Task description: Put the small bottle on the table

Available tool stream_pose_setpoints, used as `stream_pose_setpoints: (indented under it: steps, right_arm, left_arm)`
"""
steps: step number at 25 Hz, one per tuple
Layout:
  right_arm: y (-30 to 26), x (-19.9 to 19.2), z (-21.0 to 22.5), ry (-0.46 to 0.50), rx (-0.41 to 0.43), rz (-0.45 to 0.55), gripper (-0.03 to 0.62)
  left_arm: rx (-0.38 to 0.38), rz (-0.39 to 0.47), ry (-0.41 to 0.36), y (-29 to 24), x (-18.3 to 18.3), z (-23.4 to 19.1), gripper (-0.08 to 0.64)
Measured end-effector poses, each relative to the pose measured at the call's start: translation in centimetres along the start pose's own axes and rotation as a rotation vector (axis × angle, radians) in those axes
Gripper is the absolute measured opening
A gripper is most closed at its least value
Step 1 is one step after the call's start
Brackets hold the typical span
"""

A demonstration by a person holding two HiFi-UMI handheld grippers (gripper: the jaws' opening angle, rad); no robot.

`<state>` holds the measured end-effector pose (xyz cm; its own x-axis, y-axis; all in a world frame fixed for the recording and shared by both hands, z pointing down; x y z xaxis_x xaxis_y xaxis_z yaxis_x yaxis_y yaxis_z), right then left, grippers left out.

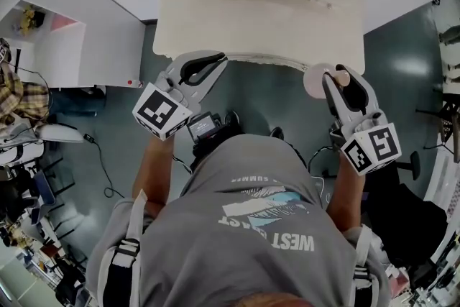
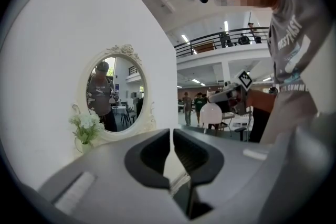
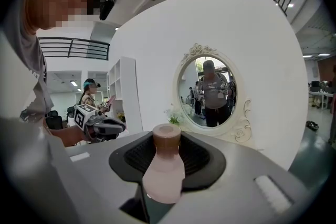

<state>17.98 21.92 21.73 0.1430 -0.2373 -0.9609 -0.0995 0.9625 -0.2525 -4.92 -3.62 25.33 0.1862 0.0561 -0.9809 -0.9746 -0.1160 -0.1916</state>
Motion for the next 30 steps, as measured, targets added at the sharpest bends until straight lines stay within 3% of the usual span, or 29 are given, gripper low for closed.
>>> stream_pose_setpoints:
  steps: [11, 30]
  right_arm:
    - [-3.4, 2.0, -3.8, 0.039, -0.022, -0.014, 0.143]
    - [-13.3, 3.0, 0.9, 0.053, 0.2, -0.056, 0.143]
  left_arm:
    - [0.008, 0.027, 0.008, 3.5, -1.6, -5.0, 0.02]
    - [0.254, -0.006, 0.065, 4.5, -2.4, -8.2, 0.02]
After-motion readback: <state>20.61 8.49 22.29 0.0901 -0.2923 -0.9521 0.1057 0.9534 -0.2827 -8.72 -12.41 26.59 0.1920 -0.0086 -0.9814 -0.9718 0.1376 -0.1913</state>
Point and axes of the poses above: the fingertips, and each gripper's own axes: y backward along the fingers, z to its right, x out of its top, the point moved 10 cm from there along y, backward along the fingers
